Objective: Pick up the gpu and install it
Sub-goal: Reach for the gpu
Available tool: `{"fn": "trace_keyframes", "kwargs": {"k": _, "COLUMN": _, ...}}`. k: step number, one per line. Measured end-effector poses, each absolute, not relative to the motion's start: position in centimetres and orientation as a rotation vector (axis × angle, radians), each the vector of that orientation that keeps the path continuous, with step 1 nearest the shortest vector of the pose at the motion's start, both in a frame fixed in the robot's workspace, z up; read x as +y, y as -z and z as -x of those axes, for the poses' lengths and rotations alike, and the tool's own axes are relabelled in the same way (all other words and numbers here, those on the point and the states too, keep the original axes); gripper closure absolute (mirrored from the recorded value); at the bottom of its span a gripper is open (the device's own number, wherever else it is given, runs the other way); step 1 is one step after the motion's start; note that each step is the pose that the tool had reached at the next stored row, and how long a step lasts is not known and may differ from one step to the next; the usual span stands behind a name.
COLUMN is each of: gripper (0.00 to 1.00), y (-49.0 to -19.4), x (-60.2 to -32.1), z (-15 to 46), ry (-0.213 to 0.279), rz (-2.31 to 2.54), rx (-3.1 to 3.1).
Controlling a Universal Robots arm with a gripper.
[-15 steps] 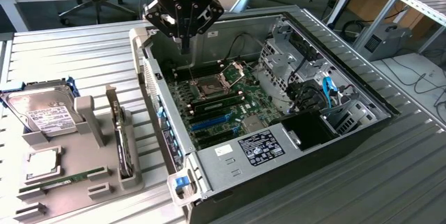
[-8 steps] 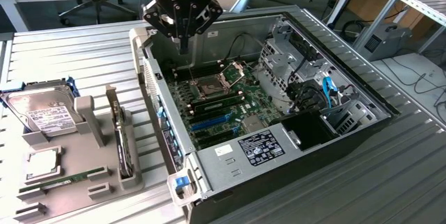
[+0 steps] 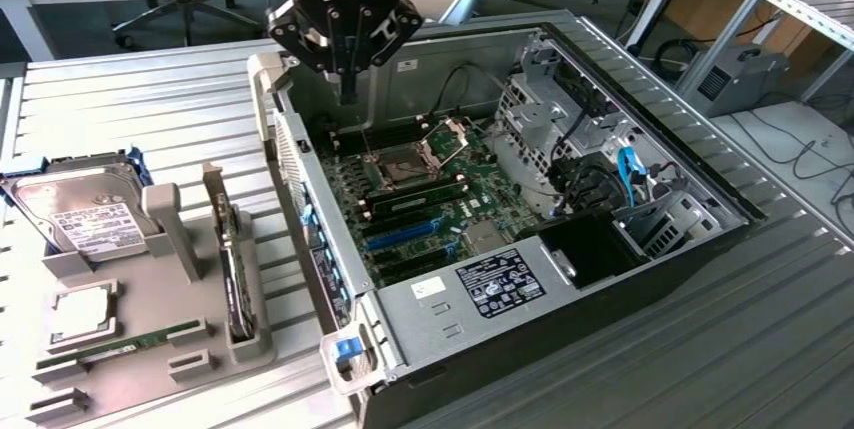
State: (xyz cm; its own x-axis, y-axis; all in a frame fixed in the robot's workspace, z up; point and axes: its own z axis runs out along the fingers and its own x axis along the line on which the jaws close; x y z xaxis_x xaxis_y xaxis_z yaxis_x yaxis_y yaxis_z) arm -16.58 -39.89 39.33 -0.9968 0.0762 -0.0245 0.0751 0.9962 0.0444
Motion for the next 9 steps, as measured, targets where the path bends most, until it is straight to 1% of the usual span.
{"fn": "trace_keyframes", "kwargs": {"k": 9, "gripper": 0.89, "y": -39.33, "x": -39.89, "z": 16.87, "ry": -0.068, "rz": -0.118, "rx": 3.112}}
